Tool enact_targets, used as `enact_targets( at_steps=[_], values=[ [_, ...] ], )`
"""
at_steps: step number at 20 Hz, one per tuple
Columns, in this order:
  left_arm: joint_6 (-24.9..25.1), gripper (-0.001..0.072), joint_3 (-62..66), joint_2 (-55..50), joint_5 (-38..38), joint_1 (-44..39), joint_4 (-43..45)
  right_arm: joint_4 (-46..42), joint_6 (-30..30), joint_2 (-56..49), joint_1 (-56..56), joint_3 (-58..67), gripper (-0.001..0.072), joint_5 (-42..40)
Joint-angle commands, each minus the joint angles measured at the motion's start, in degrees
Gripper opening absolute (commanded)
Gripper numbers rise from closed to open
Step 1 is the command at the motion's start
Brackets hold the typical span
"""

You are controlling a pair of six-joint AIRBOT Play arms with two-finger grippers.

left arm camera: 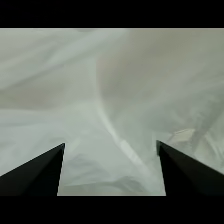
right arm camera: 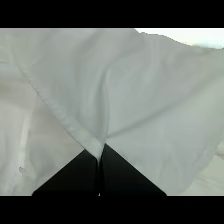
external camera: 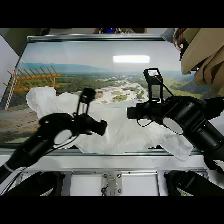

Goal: Fold the clothes and pants, and hang the long-sleeved shirts on hangers.

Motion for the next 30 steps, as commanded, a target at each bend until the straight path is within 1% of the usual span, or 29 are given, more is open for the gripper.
enact_targets(
  at_steps=[1,2,4,7,9,10,11,12,13,16,18,20,22,23,25,26,28,30],
  values=[
    [-6.80,0.0616,2.84,-8.09,-1.81,-8.68,10.47,2.03,0.61,0.42,0.04,0.04,0.0013,-0.92],
    [-8.35,0.0616,4.07,-10.62,-4.68,-9.44,12.63,2.03,0.61,0.81,0.04,0.04,0.0014,-0.90],
    [-8.66,0.0617,5.01,-14.38,-9.11,-9.70,12.83,1.86,0.61,1.79,0.04,0.04,0.0013,-0.92],
    [-8.63,0.0617,2.93,-16.85,-11.28,-9.57,13.11,1.27,0.61,3.21,0.02,0.04,0.0013,-0.92],
    [-9.70,0.0611,0.44,-15.65,-12.46,-8.41,14.53,0.90,0.61,3.67,0.04,0.04,0.0014,-0.90],
    [-10.69,0.0427,-1.01,-13.84,-13.33,-7.32,15.47,0.72,0.61,3.80,0.02,0.04,0.0013,-0.90],
    [-10.80,0.0193,-2.43,-11.26,-13.92,-6.03,15.56,0.57,0.61,3.80,0.04,0.04,0.0013,-0.90],
    [-10.93,0.0068,-3.74,-8.46,-13.97,-4.70,15.34,0.57,0.61,3.78,0.04,0.04,0.0014,-0.90],
    [-11.50,0.0015,-5.33,-5.11,-13.88,-3.58,15.30,0.55,0.61,3.78,0.04,0.04,0.0014,-0.90],
    [-12.50,0.0015,-7.34,4.59,-14.99,-1.51,15.30,0.28,-0.07,3.78,0.02,0.04,0.0013,-0.90],
    [-12.50,0.0015,-3.23,10.86,-15.39,0.26,15.28,-0.07,-3.02,3.67,-0.72,1.03,0.0012,0.31],
    [-12.48,0.0014,4.83,15.39,-14.19,1.64,14.93,-0.07,-7.13,2.54,-2.80,6.64,0.0012,6.47],
    [-12.09,0.0014,14.10,17.38,-12.41,2.32,11.80,-0.07,-11.39,0.42,-5.16,16.57,0.0012,14.64],
    [-10.97,0.0014,17.68,17.44,-12.20,1.95,10.62,-0.09,-12.70,-0.76,-5.84,21.77,0.0012,18.25],
    [-10.80,0.0014,22.27,16.63,-13.11,-0.20,10.80,-0.09,-13.90,-3.02,-6.27,31.30,0.0012,24.98],
    [-10.86,0.0014,23.43,16.06,-14.27,-1.57,10.80,-0.04,-14.05,-3.43,-6.25,33.86,0.0012,26.84],
    [-11.82,0.0014,23.43,14.67,-17.79,-5.01,10.99,0.24,-13.97,-3.21,-6.23,34.86,0.0012,30.05],
    [-15.89,0.0014,19.65,14.67,-20.57,-7.72,11.21,1.70,-13.81,-3.21,-6.10,34.05,0.0012,36.54]
  ],
)
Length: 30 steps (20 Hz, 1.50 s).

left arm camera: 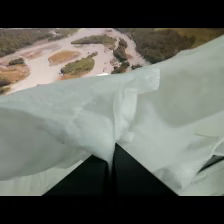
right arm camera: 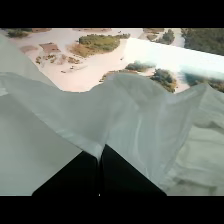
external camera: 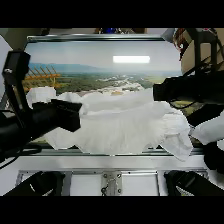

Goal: Fold the clothes and pants, and hang the long-sleeved shirts on hangers.

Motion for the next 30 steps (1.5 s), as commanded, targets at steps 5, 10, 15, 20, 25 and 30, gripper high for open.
enact_targets(
  at_steps=[5,10,15,20,25,30],
  values=[
    [-16.24,0.0014,-17.33,6.23,-3.48,-9.29,-0.92,1.84,4.33,2.14,6.10,-9.68,0.0012,11.47],
    [-17.40,0.0015,-26.38,10.05,5.27,-13.75,-7.85,1.75,6.38,0.61,8.70,-15.10,0.0013,6.86],
    [-13.00,0.0416,-23.65,10.12,5.22,-8.41,-7.80,1.77,6.38,0.22,8.68,-15.10,0.0014,6.64],
    [-1.66,0.0618,-14.08,9.86,2.12,8.87,-7.80,1.79,6.34,0.20,8.63,-15.13,0.0015,6.67],
    [15.19,0.0618,-6.32,3.52,-4.39,32.74,-7.82,1.79,6.36,0.20,8.63,-15.13,0.0014,6.67],
    [27.45,0.0618,-4.13,-8.92,-2.84,56.89,-7.80,1.79,6.36,0.20,8.63,-15.13,0.0015,6.67]
  ],
)
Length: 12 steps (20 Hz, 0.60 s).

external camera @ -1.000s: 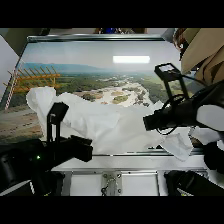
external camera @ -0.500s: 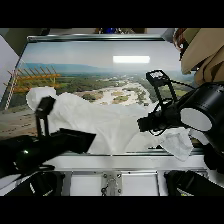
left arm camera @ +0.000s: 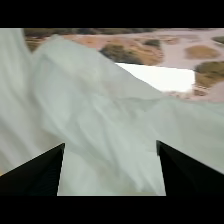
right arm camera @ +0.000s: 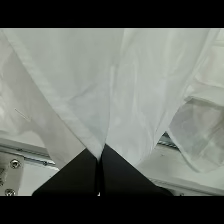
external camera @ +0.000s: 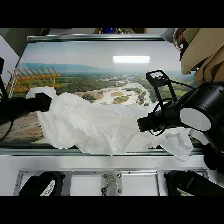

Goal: Fold the clothes and pants, and hang the long-sleeved shirts on hangers.

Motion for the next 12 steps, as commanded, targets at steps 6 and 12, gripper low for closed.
enact_targets(
  at_steps=[6,12],
  values=[
    [12.96,0.0618,1.92,-20.98,14.38,28.63,0.50,0.02,0.02,-0.02,0.02,-0.02,0.0014,0.00],
    [23.10,0.0618,3.85,-35.56,23.87,33.92,1.36,0.02,0.00,-0.02,0.02,-0.02,0.0015,0.00]
  ],
)
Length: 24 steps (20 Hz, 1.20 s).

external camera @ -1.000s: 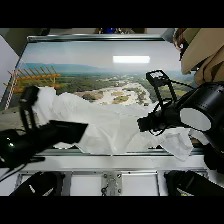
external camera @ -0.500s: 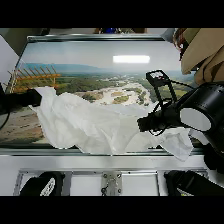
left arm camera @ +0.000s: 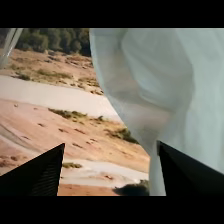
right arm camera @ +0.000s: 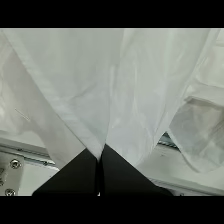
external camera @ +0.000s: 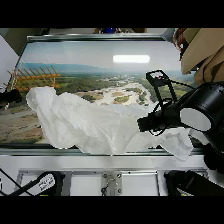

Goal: Fold the clothes and pants, and hang the long-sleeved shirts on hangers.

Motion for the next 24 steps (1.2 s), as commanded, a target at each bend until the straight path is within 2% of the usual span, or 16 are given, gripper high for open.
enact_targets(
  at_steps=[1,3,7,10,14,24],
  values=[
    [6.08,0.0618,3.54,-9.46,4.66,3.30,3.52,0.02,0.00,-0.02,0.02,-0.02,0.0014,0.02],
    [5.84,0.0618,8.92,-14.58,4.24,4.24,7.13,0.00,0.00,-0.02,0.02,-0.02,0.0014,0.02],
    [6.29,0.0618,18.05,-23.78,4.87,7.23,7.61,0.02,0.00,-0.02,0.02,-0.02,0.0015,0.02],
    [8.83,0.0618,23.87,-30.47,4.31,8.39,7.65,0.02,0.00,-0.02,0.02,-0.02,0.0015,0.02],
    [9.79,0.0618,28.87,-37.79,3.91,7.89,14.86,0.02,0.00,-0.04,0.02,-0.02,0.0015,0.02],
    [10.38,0.0617,43.98,-51.41,5.01,7.98,14.99,0.02,0.00,-0.13,0.02,-0.02,0.0015,0.02]
  ],
)
